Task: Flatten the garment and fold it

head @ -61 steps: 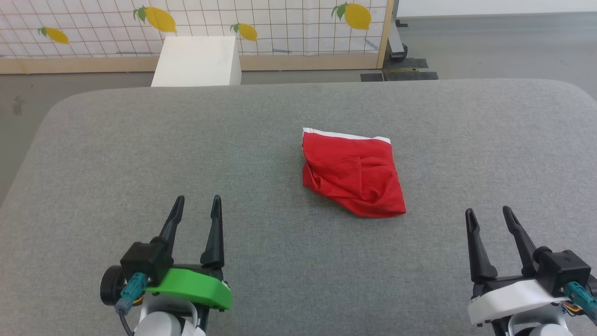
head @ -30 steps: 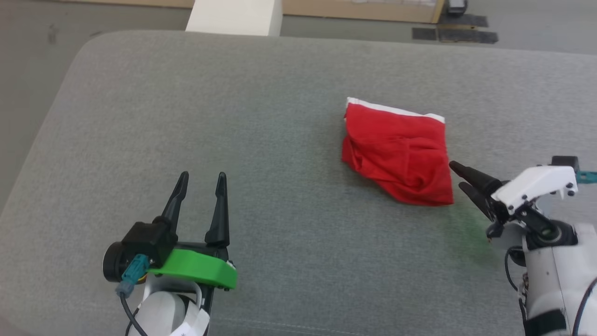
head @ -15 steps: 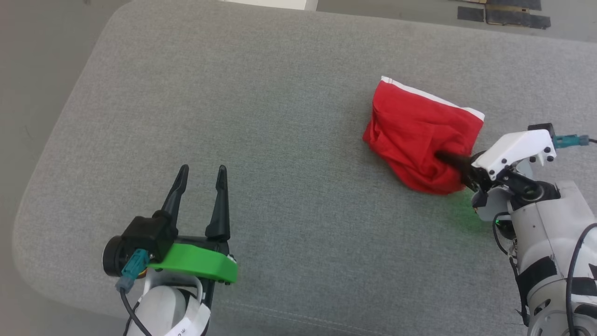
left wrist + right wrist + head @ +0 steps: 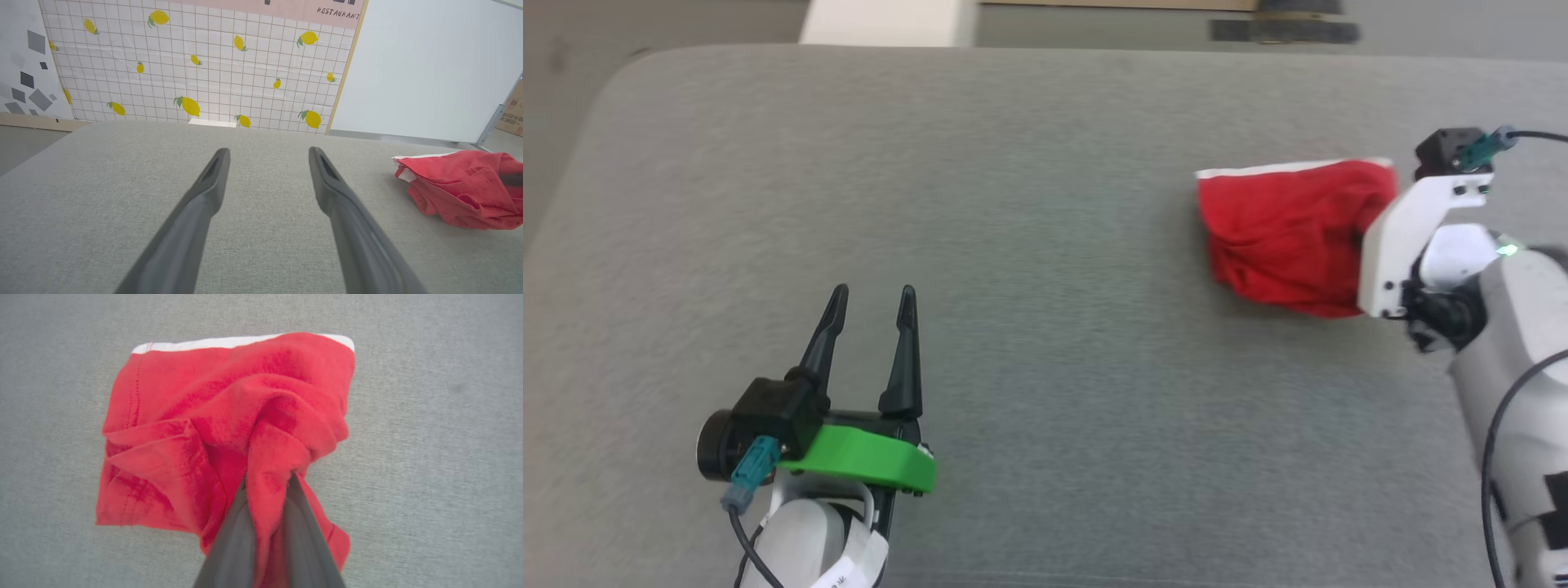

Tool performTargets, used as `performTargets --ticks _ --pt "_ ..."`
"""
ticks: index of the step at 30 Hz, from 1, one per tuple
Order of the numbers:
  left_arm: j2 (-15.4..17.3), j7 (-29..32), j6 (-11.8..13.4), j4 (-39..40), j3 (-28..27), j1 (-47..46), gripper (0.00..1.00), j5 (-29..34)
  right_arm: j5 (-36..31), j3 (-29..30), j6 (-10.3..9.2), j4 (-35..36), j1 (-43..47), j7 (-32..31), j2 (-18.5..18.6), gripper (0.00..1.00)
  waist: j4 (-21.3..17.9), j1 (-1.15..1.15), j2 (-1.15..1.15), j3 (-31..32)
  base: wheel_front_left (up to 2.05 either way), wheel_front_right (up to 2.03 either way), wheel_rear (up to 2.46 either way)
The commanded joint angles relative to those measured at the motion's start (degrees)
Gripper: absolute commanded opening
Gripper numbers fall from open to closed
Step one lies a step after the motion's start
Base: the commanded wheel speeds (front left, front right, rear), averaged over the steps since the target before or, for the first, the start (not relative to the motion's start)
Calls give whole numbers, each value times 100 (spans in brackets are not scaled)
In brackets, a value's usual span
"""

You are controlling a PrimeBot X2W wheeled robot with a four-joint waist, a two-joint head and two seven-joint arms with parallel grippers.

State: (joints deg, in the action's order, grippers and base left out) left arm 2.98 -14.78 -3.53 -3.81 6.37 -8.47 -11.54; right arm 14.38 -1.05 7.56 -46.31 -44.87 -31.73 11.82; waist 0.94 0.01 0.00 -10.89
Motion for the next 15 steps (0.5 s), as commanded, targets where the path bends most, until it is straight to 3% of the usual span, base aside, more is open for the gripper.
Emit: performTargets --ticks 1,8,15 --pt "-11 -22 -35 35 3 -72 100 85 -107 -150 -8 85 59 79 140 0 -505 -1 0 -53 0 0 0" --pt "-10 -22 -158 130 5 -308 100 264 -719 -663 -8 183 6 482 870 0 -1134 -1 0 -489 0 0 0" --pt "135 -22 -263 304 3 -641 100 457 -1211 -771 -8 167 -299 961 1327 0 -1560 -1 0 -1160 0 0 0"
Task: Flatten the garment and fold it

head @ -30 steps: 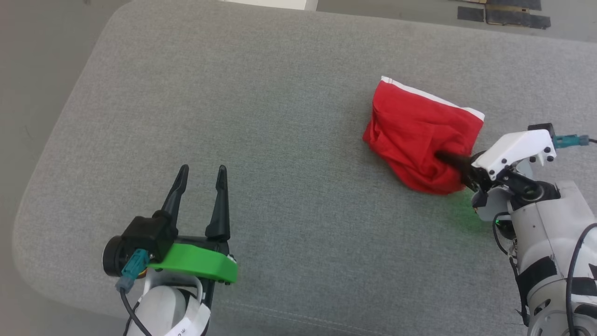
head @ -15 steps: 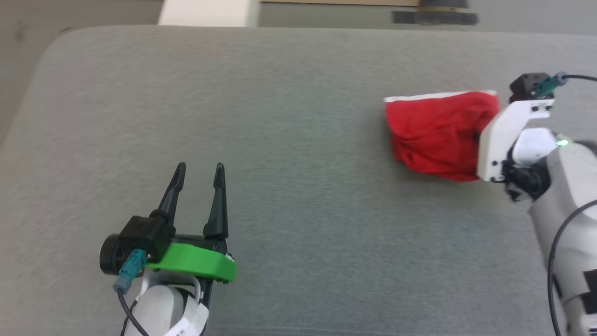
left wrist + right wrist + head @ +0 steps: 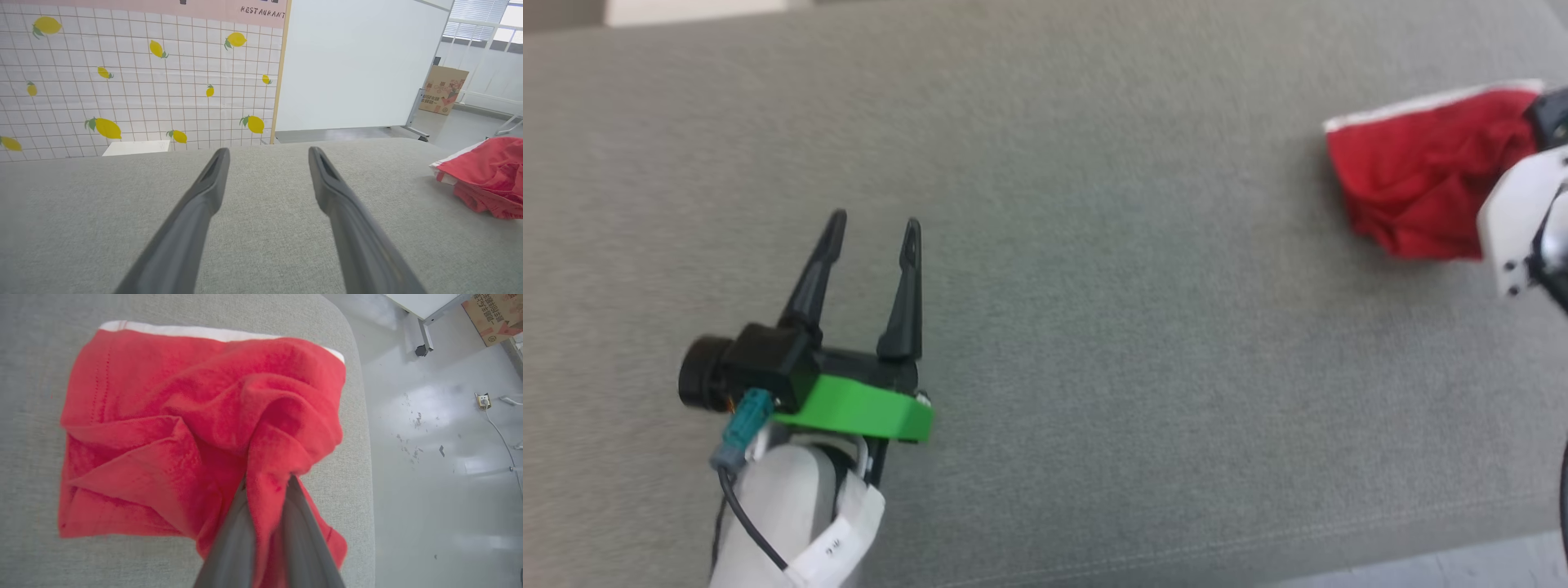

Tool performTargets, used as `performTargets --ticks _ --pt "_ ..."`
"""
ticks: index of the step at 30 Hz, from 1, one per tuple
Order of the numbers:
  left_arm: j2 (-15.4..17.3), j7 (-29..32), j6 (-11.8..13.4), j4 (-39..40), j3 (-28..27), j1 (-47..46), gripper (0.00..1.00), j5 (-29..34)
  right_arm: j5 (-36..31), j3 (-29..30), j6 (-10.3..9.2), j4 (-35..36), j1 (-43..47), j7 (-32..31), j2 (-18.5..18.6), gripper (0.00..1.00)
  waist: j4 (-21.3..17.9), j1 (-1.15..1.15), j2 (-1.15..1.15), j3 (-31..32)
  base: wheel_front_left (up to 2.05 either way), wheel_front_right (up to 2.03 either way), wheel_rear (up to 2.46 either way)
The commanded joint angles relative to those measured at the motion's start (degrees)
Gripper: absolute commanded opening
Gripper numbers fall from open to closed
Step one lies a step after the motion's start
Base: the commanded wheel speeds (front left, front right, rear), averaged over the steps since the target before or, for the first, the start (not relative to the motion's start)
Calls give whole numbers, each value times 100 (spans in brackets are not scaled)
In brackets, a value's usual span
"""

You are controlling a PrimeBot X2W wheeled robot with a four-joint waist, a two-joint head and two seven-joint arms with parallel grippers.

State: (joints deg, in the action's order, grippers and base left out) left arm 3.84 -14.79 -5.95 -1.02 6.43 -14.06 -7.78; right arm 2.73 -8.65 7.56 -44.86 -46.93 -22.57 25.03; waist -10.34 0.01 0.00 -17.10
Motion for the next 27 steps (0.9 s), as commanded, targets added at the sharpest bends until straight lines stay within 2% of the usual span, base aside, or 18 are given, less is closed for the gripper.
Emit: performTargets --ticks 1,8,13,14,15,16,21,24,27 --pt "80 -21 -32 60 4 -145 100 108 -142 20 -8 20 -157 124 75 0 -472 -1 0 -644 0 0 0" --pt "283 -21 -73 183 -3 -477 100 199 -889 748 -8 -52 -487 572 246 0 -584 -1 0 -1185 0 0 0" --pt "378 -21 -86 186 -11 -586 100 219 -1399 1408 -8 -109 -518 838 71 0 -572 -1 0 -1306 0 0 0" --pt "388 -21 -87 180 -15 -589 100 217 -1499 1509 -8 -113 -505 885 36 21 -566 -1 0 -1295 0 0 0" --pt "395 -21 -88 164 -24 -587 100 213 -1614 1631 -8 -122 -478 938 -8 69 -554 -1 0 -1264 0 0 0" --pt "392 -21 -84 151 -41 -579 100 205 -1739 1754 -8 -113 -443 1007 -42 100 -539 -1 0 -1220 0 0 0" --pt "283 -21 -57 91 -113 -462 100 109 -2102 2122 -8 26 -219 1482 -162 100 -406 -1 0 -844 0 0 0" --pt "184 -21 -41 39 -157 -327 100 29 -2007 2331 -8 152 -46 1855 -282 100 -261 -1 0 -504 0 0 0" --pt "97 -21 -9 -46 -210 -168 100 -51 -1632 2415 -8 298 154 2302 -491 100 -104 -1 0 -188 0 0 0"
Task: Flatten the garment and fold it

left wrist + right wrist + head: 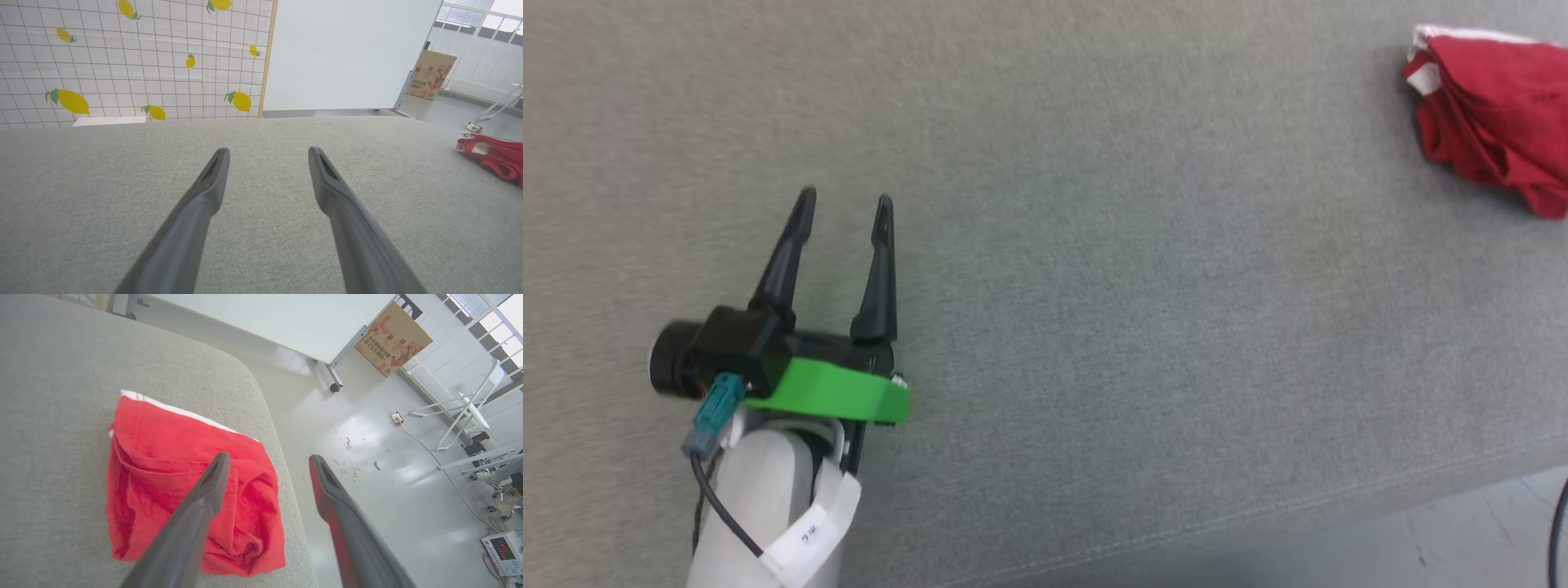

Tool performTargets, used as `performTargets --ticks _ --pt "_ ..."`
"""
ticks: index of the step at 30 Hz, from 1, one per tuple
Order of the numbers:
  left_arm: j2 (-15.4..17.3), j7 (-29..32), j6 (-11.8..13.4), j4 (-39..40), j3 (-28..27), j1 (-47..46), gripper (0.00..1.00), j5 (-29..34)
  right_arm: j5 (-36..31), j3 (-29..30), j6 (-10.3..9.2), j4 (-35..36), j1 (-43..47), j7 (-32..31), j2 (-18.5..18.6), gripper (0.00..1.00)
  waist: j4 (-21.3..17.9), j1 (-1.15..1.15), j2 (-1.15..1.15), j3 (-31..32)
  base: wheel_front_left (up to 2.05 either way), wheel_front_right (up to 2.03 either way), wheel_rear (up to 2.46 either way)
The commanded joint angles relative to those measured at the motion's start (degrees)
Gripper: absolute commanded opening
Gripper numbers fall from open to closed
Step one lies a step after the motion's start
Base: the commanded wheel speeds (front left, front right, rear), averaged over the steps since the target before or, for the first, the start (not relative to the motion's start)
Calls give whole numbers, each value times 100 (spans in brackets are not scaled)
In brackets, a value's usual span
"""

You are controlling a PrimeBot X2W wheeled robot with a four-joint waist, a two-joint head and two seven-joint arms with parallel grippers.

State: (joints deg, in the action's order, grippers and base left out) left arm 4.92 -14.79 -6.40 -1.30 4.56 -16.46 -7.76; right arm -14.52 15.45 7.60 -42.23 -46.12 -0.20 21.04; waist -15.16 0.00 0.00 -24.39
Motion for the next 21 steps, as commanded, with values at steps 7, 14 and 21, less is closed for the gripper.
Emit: performTargets --ticks 7,14,21 --pt "-155 -21 168 -236 -87 394 100 -235 1359 -206 -11 748 930 1004 -484 100 870 0 0 1219 0 0 0" --pt "-195 -21 281 -424 -33 673 100 -360 2157 -313 -11 2086 2204 1391 -796 100 1311 0 0 1738 0 0 0" --pt "-202 -21 338 -579 51 935 100 -459 2265 -397 -11 3185 3420 1453 -1369 100 1606 0 0 2084 0 0 0"
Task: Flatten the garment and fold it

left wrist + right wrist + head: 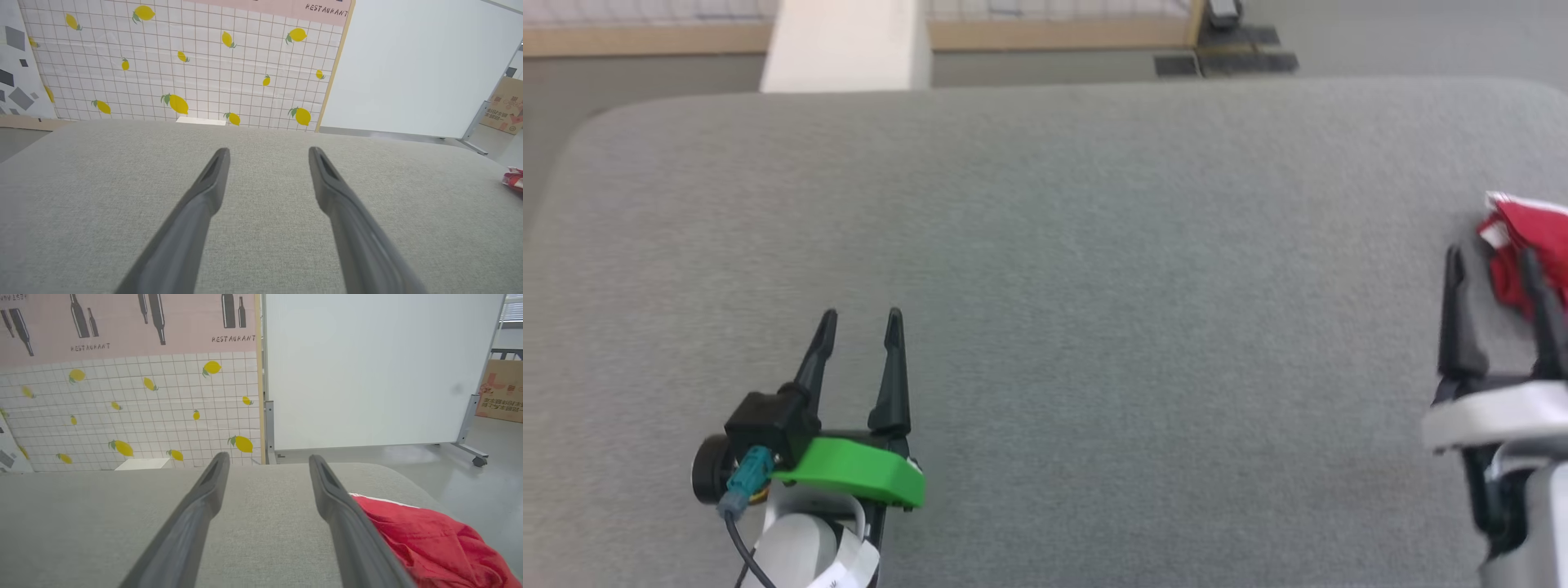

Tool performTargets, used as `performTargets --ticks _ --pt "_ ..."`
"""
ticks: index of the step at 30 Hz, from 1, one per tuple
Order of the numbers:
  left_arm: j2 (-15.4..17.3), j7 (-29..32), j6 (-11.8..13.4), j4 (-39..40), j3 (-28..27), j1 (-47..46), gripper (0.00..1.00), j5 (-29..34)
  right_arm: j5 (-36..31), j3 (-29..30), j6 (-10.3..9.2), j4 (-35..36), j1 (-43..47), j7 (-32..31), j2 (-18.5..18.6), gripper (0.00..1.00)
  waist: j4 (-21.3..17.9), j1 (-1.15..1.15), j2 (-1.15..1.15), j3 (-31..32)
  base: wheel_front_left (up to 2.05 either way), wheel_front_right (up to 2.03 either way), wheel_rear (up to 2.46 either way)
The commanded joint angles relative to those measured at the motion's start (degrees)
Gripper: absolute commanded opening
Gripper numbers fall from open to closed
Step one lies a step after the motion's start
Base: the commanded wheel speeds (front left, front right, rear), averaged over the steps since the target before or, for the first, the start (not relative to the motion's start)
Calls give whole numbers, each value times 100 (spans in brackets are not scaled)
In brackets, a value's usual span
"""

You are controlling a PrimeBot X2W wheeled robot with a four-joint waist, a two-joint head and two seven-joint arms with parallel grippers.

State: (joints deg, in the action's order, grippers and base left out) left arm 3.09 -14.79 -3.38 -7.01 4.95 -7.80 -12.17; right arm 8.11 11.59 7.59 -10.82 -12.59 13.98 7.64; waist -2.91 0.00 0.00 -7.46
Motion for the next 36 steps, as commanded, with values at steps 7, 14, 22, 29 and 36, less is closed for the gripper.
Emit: performTargets --ticks 7,14,22,29,36 --pt "-20 -21 76 -139 177 232 100 -140 -93 -279 -10 406 853 22 -364 100 568 0 0 571 0 0 0" --pt "-21 -21 103 -215 292 333 100 -214 -216 -405 -10 503 1302 25 -456 100 638 0 0 688 0 0 0" --pt "-21 -21 142 -248 360 449 100 -301 -66 -501 -10 551 1599 16 -474 100 617 0 0 800 0 0 0" --pt "-21 -21 160 -242 383 446 100 -321 28 -546 -10 570 1624 22 -475 100 610 0 0 781 0 0 0" --pt "-21 -21 186 -240 403 417 100 -342 70 -569 -10 566 1605 34 -476 100 614 0 0 722 0 0 0"
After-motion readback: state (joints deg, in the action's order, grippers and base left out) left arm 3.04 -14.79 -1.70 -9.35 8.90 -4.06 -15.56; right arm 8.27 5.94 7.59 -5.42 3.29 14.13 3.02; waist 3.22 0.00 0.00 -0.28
